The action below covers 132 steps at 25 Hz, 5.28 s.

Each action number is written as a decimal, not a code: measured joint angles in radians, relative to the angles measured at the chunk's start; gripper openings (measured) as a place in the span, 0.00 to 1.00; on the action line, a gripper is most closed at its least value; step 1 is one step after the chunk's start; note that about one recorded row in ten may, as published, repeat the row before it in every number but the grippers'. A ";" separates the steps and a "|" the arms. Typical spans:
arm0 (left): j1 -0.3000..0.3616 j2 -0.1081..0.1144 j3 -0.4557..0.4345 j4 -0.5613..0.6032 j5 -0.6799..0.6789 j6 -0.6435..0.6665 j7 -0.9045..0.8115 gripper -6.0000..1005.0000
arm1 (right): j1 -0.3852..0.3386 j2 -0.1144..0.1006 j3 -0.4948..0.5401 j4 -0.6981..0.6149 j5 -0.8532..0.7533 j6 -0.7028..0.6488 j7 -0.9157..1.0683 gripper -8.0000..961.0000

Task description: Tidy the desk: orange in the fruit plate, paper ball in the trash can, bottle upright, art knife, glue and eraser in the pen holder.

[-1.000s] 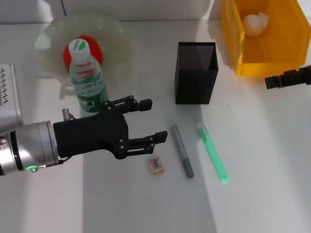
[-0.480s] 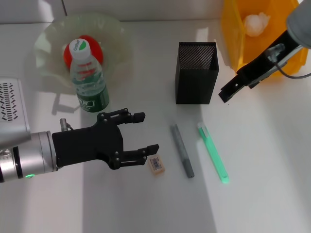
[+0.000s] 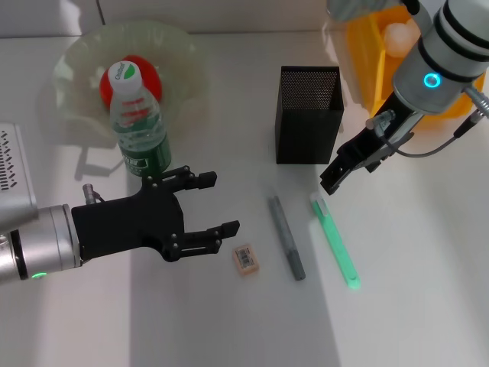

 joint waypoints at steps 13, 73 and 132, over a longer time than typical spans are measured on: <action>-0.008 -0.002 0.008 -0.001 0.000 0.005 0.001 0.79 | 0.013 0.004 -0.123 0.116 0.050 0.128 0.020 0.86; -0.021 -0.006 0.017 -0.012 0.000 0.014 0.011 0.79 | 0.037 0.004 -0.211 0.271 0.150 0.234 0.026 0.44; -0.024 -0.003 0.008 -0.024 -0.003 0.041 0.013 0.79 | -0.402 -0.009 0.314 -0.693 0.507 0.091 -0.288 0.18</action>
